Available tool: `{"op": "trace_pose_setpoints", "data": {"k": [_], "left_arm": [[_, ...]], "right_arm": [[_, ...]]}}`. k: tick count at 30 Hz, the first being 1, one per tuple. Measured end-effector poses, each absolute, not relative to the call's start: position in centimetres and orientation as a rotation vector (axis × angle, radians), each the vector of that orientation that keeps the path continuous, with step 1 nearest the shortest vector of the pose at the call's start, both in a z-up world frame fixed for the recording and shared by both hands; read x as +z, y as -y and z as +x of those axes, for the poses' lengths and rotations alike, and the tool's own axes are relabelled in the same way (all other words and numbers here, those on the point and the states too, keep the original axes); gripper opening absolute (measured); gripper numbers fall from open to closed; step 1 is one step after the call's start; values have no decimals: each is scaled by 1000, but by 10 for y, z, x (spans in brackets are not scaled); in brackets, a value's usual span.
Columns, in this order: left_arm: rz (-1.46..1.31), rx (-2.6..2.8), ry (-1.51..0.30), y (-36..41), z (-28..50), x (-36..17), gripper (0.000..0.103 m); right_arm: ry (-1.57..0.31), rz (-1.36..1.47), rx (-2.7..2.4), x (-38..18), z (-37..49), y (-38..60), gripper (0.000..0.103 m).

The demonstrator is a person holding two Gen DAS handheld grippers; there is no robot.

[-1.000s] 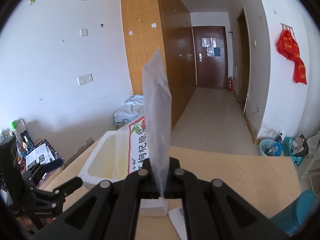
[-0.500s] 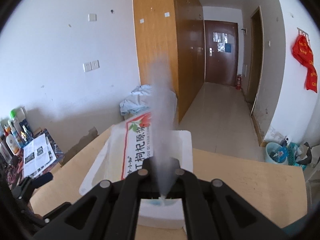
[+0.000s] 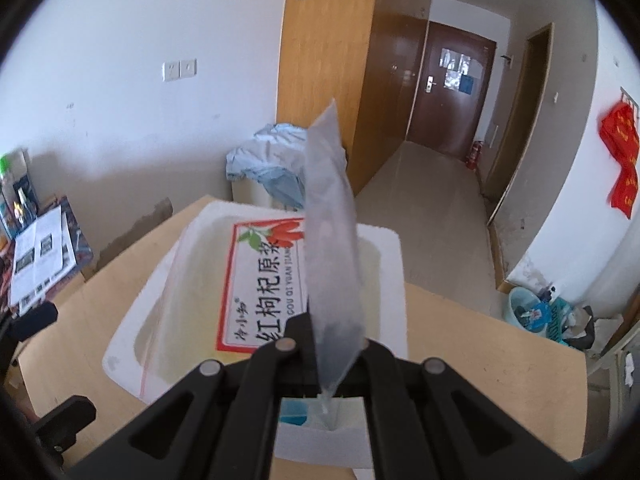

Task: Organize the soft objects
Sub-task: 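Lower the plastic bag into the foam box and open the right tool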

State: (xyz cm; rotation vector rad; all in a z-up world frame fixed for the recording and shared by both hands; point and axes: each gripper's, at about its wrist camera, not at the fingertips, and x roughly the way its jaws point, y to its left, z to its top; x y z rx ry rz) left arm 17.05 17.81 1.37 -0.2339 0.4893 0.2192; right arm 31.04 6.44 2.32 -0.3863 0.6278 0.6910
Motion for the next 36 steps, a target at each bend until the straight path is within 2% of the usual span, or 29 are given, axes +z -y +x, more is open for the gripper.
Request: {"op": "trace_pose_setpoints", "data": {"k": [20,27,32,36], "left_arm": [[-276,232,-461,-182,161,20,101],[-269,232,-463,-180,158,22,101],[-282,236,-453,-184,156,23,101],[-296,238,-457,-186,154,21,101]], "right_arm": [[-817,-570,717,-3,323,-91,2],[-933,-504,738,-6,331,-87,2],[-1057,-342,763,-11,332,-92,2],[-1051,-325,773,-11,320,-95,2]]}}
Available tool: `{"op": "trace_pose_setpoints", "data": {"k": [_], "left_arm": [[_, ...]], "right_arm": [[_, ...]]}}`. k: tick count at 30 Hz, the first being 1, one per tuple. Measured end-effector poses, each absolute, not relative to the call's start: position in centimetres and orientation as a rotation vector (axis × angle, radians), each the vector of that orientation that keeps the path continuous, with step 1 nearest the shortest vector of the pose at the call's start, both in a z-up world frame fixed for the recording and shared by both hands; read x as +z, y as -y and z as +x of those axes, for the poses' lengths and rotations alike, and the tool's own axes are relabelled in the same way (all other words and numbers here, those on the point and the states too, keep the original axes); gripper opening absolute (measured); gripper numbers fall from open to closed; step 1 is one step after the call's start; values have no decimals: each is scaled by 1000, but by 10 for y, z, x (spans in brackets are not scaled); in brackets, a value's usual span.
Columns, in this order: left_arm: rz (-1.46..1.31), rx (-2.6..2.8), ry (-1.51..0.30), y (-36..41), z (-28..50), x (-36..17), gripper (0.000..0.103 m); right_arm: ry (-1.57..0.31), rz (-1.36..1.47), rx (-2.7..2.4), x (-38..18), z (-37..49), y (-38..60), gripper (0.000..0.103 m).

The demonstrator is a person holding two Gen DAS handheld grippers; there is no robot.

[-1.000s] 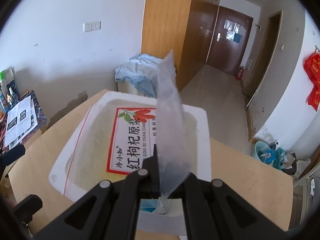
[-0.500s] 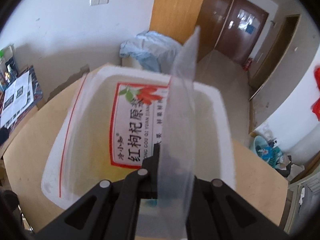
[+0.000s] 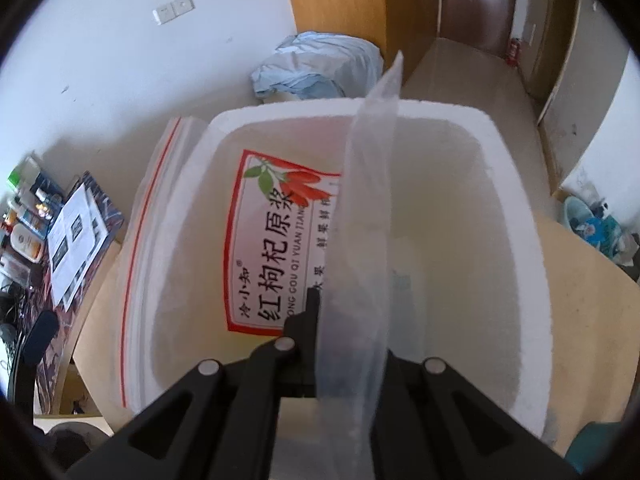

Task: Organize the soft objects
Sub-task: 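Lower the plastic bag into the foam box and open the right tool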

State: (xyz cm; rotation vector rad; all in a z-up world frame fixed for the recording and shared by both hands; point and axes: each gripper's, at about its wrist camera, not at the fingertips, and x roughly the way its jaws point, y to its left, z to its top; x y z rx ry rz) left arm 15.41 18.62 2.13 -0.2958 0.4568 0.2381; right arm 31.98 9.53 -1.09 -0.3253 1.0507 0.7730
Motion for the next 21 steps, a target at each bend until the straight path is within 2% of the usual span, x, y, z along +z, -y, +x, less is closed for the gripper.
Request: {"op": "trace_pose_setpoints", "data": {"k": [2,4,6,7,9,11,21], "left_arm": [[-297,239,-460,-187,154,20,101],[-302,235,-460,-188,154,21,101],[-299,233,-456,-188,153,22,101],[-295,229,-454,-187,153,22,101],[-292,223,-453,-186,153,22,101],[-284,216,-455,-185,154,23,101],[-280,205,-457,-179,155,22,101]], "right_arm": [[-1018,-357,757,-8,315,-94,2],[-974,-421,735,-3,309,-94,11],[-932,-463,692,-1,309,-92,32],[-897,-490,667,2,307,-90,38],[-820,-532,626,9,300,-84,55],[-771,-532,623,18,294,-74,60],[-669,-442,801,54,284,-51,60]]}}
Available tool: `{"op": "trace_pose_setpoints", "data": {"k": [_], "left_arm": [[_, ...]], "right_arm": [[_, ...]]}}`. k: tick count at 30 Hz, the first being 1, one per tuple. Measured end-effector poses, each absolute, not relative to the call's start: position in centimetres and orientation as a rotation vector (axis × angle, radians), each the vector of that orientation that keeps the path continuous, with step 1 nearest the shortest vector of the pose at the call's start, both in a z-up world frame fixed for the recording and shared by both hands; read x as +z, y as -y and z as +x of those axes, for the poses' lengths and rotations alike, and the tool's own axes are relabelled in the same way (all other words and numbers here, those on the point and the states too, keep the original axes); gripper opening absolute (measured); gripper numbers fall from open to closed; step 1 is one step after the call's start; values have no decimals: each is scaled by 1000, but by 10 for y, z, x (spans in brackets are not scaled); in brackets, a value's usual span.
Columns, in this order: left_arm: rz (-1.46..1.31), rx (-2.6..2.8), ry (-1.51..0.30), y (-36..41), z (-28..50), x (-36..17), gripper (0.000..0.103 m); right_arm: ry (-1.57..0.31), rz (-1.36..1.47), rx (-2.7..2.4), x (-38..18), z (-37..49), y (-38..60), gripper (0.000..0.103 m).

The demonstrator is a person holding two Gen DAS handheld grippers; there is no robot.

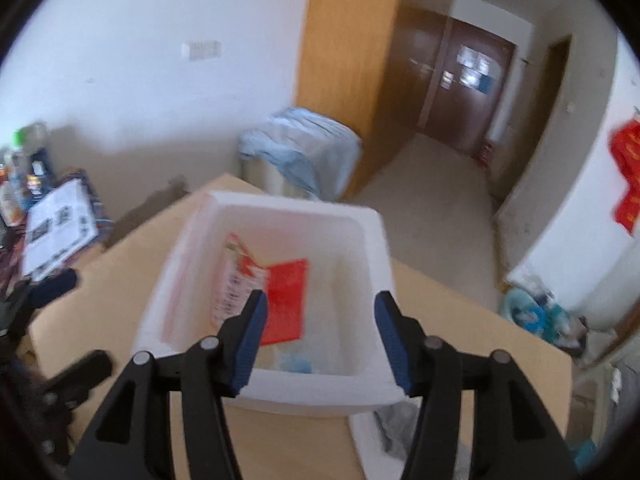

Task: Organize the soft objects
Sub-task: 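Lower the plastic bag into the foam box and open the right tool, then move both tools toward the grey sock on the white paper towel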

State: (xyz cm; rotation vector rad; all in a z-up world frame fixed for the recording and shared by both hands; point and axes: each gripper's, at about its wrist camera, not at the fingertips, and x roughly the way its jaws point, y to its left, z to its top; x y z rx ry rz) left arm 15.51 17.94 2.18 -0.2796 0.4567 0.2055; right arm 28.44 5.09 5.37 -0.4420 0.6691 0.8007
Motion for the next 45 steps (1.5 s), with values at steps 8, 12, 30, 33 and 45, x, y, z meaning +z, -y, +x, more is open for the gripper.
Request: {"op": "trace_pose_setpoints", "data": {"k": [8,12,30,33,45], "left_arm": [[-281,200,-459,-179,154,21,101],[-277,205,-472,-179,156,18,101],[-283,130,-491,-176,173,8,101],[-266,109,-501,-171,182,5,101],[-240,164,-494,-181,193,-2,102]], "right_arm": [[-818,-516,858,12,313,-83,59],[-930,-432,903,6,313,-77,44],[-896,-292,878,44,301,-47,44],[-885,-252,864,47,305,-27,44],[-868,-257,849,38,298,-11,44]]}}
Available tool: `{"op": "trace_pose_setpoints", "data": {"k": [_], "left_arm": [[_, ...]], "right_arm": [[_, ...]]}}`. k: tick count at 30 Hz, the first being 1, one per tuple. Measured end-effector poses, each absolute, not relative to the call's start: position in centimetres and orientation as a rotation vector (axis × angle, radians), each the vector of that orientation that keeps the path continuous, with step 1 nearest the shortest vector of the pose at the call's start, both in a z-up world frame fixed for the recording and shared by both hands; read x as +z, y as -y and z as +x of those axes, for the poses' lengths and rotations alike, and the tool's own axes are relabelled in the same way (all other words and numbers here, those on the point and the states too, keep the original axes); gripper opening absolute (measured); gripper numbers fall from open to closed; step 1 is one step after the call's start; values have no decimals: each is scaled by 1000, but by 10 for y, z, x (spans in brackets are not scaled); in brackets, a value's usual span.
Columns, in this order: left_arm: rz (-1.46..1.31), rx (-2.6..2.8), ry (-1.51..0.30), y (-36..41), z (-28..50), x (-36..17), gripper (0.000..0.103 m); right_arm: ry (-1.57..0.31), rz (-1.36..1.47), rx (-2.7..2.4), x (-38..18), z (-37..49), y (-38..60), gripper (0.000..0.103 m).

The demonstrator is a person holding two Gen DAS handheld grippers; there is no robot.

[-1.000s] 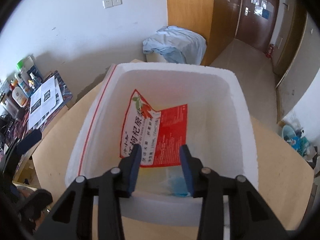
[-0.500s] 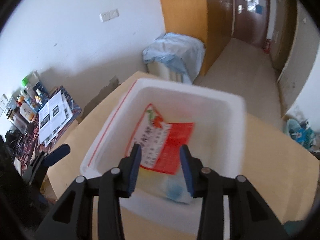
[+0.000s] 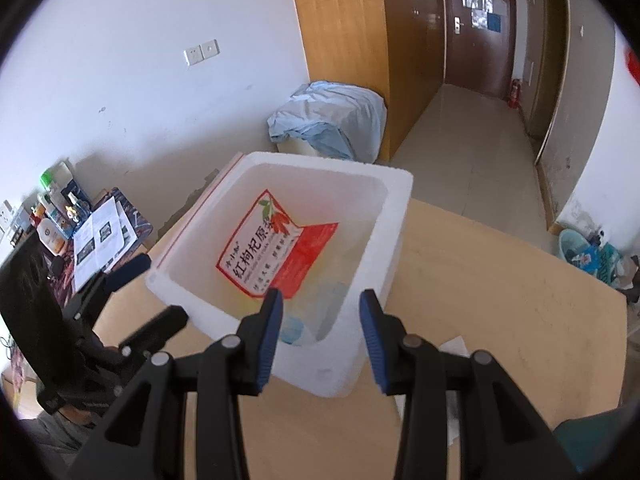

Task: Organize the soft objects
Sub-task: 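Move both tools toward the grey sock on the white paper towel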

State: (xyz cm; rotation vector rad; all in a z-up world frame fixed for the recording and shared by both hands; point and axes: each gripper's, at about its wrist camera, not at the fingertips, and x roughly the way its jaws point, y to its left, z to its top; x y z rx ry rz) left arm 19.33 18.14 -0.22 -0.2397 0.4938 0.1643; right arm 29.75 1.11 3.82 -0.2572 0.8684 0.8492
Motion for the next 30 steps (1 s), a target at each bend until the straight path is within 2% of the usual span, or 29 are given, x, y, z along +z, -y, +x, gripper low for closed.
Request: {"op": "trace_pose_setpoints", "data": {"k": [13,17,28,30], "left_arm": [[-235,130,-464,-167,174,20,102],[-202,56,-442,-142,164,32,102],[-147,-147,-461,-68,160,27,102],[-136,-190,-470,-52,159,23,102]], "right_arm": [[-803,-219,855,55,280,11,45],[-756,-204,825,62,266,39,55],[-781,-148,642,38,247,123,55],[-786,-144,615,33,242,134,60]]}}
